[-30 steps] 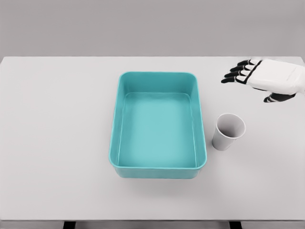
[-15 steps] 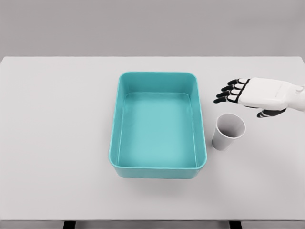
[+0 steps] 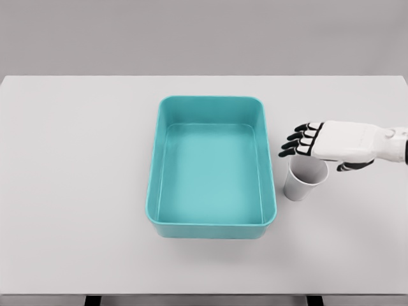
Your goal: Put the paper cup into the basket with your right arm
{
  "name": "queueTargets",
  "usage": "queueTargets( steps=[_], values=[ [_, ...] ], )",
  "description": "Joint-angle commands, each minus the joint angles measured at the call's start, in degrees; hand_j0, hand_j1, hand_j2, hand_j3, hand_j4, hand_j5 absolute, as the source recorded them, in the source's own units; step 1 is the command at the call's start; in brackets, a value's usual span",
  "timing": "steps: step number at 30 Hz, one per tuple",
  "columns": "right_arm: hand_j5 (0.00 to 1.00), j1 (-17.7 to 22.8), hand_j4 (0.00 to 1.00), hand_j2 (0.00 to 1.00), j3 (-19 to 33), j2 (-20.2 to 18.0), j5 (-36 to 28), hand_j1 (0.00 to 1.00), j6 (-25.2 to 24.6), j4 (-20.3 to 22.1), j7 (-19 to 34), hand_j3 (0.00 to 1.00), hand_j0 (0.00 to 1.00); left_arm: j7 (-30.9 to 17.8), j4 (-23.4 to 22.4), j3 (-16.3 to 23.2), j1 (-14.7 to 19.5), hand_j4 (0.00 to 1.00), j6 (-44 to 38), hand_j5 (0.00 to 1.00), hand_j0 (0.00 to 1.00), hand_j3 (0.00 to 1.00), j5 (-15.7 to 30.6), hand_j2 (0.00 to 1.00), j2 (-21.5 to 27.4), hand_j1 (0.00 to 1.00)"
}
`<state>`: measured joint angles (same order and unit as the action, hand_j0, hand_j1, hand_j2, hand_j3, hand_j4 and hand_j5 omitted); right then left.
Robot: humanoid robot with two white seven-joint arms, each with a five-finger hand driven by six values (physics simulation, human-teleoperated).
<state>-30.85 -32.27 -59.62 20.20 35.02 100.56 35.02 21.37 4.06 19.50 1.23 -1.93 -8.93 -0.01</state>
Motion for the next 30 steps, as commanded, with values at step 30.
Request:
queueTargets(
  steps=[30],
  values=[
    [1.00, 0.2, 1.00, 1.00, -2.5, 0.6, 1.7, 1.00, 0.0, -0.3, 0.0, 1.00, 1.00, 0.0, 0.0, 0.0, 0.0, 1.00, 0.0, 1.00, 1.00, 1.00, 0.0, 1.00, 0.0, 1.00]
  ],
)
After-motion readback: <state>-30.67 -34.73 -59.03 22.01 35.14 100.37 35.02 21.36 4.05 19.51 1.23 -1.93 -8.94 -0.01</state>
